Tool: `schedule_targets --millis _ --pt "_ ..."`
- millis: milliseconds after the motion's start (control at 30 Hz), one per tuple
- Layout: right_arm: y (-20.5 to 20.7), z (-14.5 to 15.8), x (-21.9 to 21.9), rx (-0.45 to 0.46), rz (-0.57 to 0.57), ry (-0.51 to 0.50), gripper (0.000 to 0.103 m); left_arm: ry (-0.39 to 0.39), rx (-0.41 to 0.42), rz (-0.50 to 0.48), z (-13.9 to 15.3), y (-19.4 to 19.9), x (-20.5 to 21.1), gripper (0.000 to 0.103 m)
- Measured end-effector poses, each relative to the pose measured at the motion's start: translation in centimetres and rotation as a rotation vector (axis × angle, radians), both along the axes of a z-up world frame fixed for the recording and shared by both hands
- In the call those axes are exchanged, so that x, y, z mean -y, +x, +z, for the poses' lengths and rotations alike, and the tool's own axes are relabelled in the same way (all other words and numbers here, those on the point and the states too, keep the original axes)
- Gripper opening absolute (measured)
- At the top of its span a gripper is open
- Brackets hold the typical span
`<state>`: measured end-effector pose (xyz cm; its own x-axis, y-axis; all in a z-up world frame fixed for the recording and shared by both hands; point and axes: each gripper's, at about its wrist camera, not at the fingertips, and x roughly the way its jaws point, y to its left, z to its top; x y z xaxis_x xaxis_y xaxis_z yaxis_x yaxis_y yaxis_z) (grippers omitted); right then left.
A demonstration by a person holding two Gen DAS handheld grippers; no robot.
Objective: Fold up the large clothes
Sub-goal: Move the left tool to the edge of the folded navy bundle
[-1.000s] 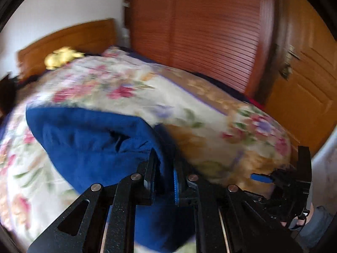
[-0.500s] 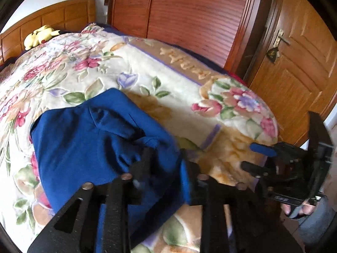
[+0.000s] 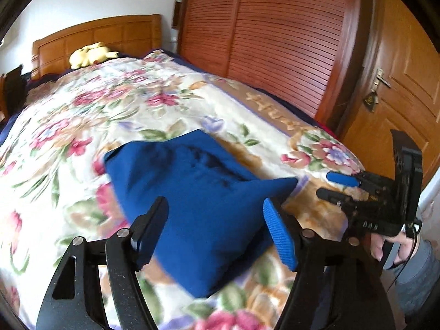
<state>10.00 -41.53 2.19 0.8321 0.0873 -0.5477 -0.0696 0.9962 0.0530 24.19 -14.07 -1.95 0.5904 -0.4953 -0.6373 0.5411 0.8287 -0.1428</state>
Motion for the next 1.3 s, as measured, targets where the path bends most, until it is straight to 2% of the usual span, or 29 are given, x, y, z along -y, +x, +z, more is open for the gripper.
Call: schedule_targets --millis 267,533,667,800,1000,1300 --pt "4.9 -0.5 -2.3 -0.031 0.057 0.042 0.053 0.052 0.015 0.092 -0.6 -1.5 -6.0 0.073" --pt "8.7 -1.2 -3.6 -0.101 0.049 0.03 0.053 0.045 0.016 0.153 -1.4 -1.9 -9.4 0.075" --pt "8.9 -2.0 -3.9 -0.142 0.04 0.022 0.053 0.053 0.021 0.161 -1.8 -1.9 -9.7 0.075" --pt "9.3 -3.7 -3.7 -0.206 -0.017 -0.015 0.054 0.051 0.016 0.156 -2.2 -1.4 -9.7 0.075" --pt "9.1 -5.1 -2.2 -0.237 -0.07 0.053 0.071 0.054 0.004 0.145 -3.1 -0.4 -9.2 0.076" --pt "9.2 -7.3 -1.5 -0.279 -0.045 0.18 0.072 0.082 -0.017 0.134 -5.2 3.9 -7.5 0.076"
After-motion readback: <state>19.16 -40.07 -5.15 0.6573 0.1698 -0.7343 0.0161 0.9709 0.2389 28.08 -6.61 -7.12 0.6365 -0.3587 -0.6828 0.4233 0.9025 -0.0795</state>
